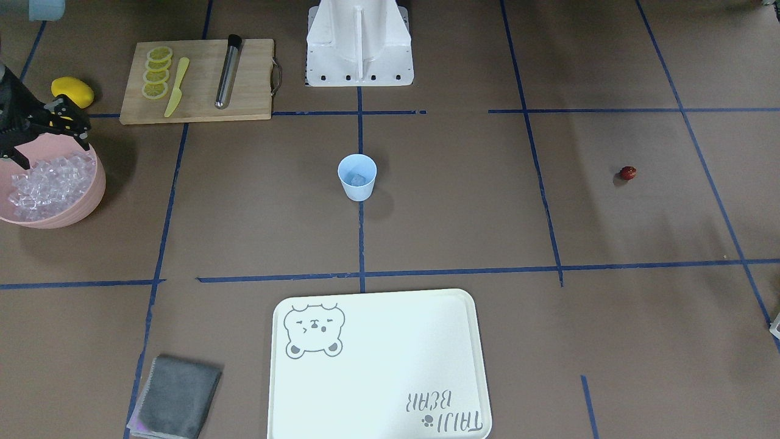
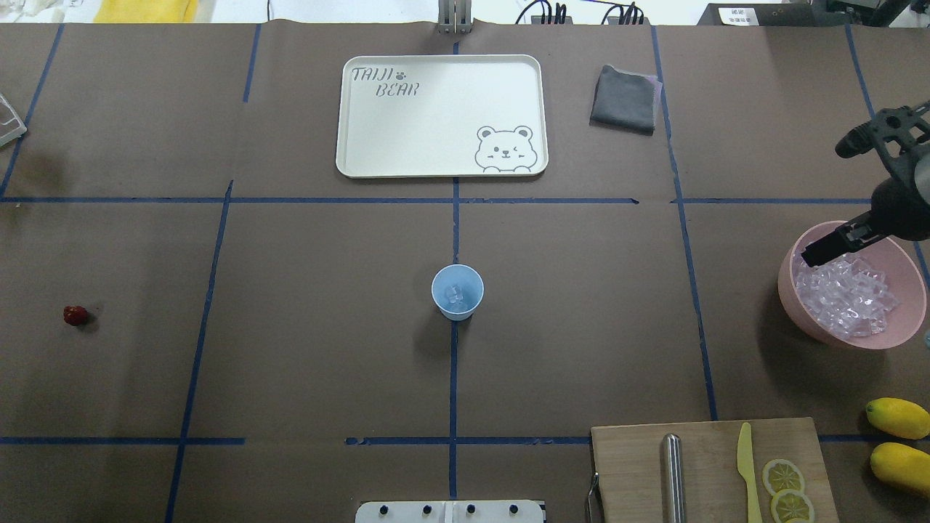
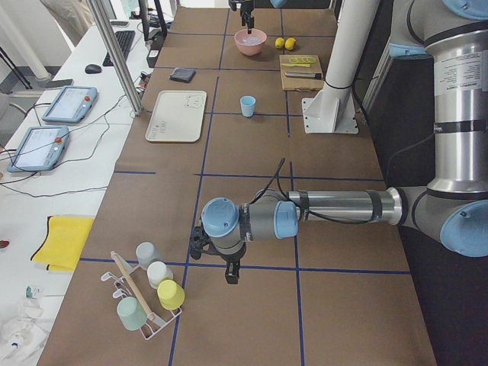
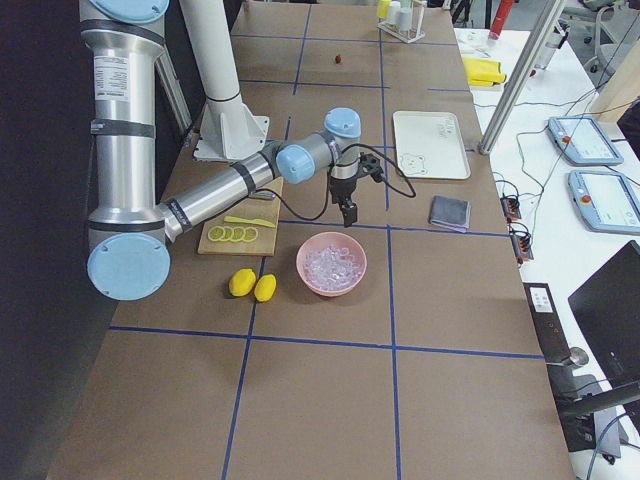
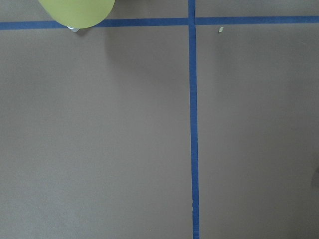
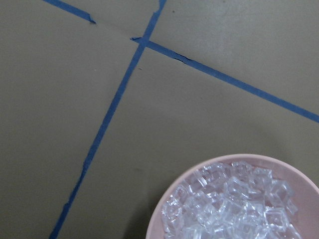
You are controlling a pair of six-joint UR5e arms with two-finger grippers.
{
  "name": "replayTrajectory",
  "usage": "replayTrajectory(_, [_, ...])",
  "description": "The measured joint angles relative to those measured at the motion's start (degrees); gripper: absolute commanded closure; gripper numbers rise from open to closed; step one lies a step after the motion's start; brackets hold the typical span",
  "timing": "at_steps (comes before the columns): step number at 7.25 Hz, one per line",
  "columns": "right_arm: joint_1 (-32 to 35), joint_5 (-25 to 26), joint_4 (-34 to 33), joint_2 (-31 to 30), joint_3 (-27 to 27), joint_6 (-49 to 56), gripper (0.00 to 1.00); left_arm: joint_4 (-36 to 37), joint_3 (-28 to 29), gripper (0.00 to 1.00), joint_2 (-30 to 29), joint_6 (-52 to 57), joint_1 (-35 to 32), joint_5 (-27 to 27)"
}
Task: Put ice and strawberries in cup
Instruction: 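Lower the right gripper into the bowl and grasp a third ice cube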
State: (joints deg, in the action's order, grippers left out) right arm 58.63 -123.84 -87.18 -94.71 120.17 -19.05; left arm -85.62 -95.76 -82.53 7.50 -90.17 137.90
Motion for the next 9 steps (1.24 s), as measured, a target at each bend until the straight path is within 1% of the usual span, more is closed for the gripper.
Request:
replayTrajectory(1, [0.29, -0.16, 2.76, -2.46, -0.69, -1.75, 0.01, -0.05, 0.03, 0.00, 0.00, 0.03, 0.04, 0.00])
replayTrajectory(2, [0.36, -0.18, 6.70, -3.74, -2.98, -3.89, 0.01, -0.06, 0.04, 0.00, 0.02, 0.05, 0.06, 0.00])
replayTrajectory(4, [0.29, -0.33, 19.04, -4.52, -10.02, -9.90, 0.03, -0.09, 0.00, 0.00, 0.07, 0.06, 0.14, 0.00])
replayTrajectory(5, [0.14, -0.47, 22.61, -4.65, -11.67, -11.83, 0.06, -0.13, -0.03, 0.00, 0.08, 0.06, 0.15, 0.00])
replayTrajectory(6, [-0.21, -0.55, 23.95, -4.72, -12.20, -12.64, 0.07, -0.17, -0.03, 0.00, 0.09, 0.06, 0.19, 0.00])
replayTrajectory(9, [-2.92, -0.54, 24.64, -5.38, -12.36, -13.24, 0.11, -0.24, -0.04, 0.00, 0.09, 0.06, 0.41, 0.00])
